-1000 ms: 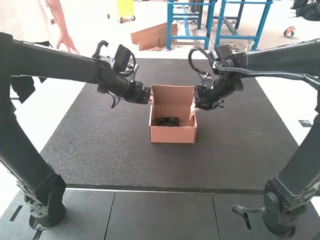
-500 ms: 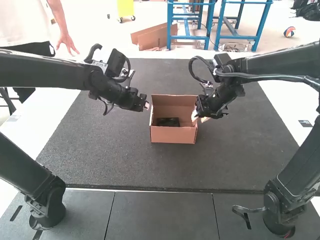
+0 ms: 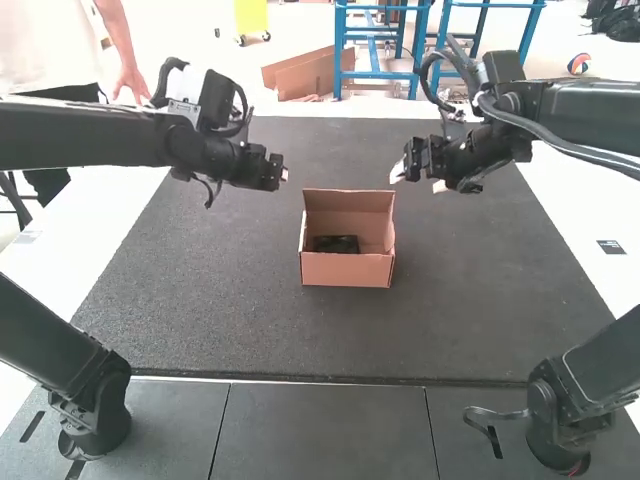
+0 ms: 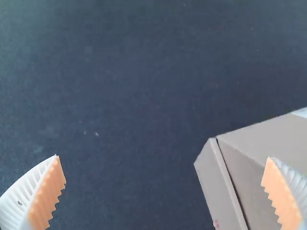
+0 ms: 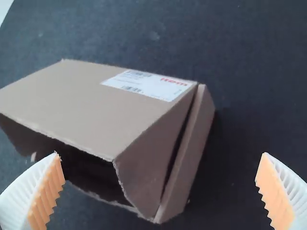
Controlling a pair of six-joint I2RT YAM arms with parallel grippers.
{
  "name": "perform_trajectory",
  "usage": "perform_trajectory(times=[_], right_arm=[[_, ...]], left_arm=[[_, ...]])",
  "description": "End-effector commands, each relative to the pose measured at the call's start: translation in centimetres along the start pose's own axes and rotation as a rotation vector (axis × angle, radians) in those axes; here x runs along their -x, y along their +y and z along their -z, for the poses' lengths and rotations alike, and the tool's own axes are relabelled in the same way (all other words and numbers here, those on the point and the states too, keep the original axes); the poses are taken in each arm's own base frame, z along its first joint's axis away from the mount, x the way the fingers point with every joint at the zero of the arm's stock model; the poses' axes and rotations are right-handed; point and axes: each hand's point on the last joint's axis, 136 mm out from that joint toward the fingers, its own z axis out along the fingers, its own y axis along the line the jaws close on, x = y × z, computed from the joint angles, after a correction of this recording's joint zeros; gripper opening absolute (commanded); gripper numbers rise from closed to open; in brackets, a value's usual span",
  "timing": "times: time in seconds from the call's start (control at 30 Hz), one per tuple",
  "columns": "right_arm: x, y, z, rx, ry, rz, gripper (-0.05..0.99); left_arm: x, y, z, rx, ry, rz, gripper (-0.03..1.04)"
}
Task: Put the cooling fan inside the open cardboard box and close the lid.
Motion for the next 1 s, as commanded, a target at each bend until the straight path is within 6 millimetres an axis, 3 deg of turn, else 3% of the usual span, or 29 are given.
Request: perform_trajectory(times=[0.0, 0.17, 0.37, 0.73, 0.97], right_arm=[[0.9, -3.4, 1.5, -0.177, -0.092, 0.053, 0.92], [1.5, -6.9, 2.7, -0.347, -0.198, 0.119, 0.92], [1.7, -9.5, 3.9, -0.427, -0.229, 0.079, 0.91], [3.2, -10.3, 4.7, -0.381, -0.28, 0.044, 0.91], [2.9, -10.3, 4.2, -0.342, -0.264, 0.024, 0.91]], left_arm=[[3.2, 1.2, 0.5, 0.058, -0.077, 0.008, 0.97], [4.6, 0.9, -0.3, 0.055, -0.092, 0.007, 0.97], [5.7, -0.2, -1.4, 0.036, -0.097, -0.006, 0.97], [6.0, -3.8, -2.9, -0.027, -0.075, -0.051, 0.97], [4.4, -4.6, -3.8, -0.053, -0.023, -0.063, 0.97]])
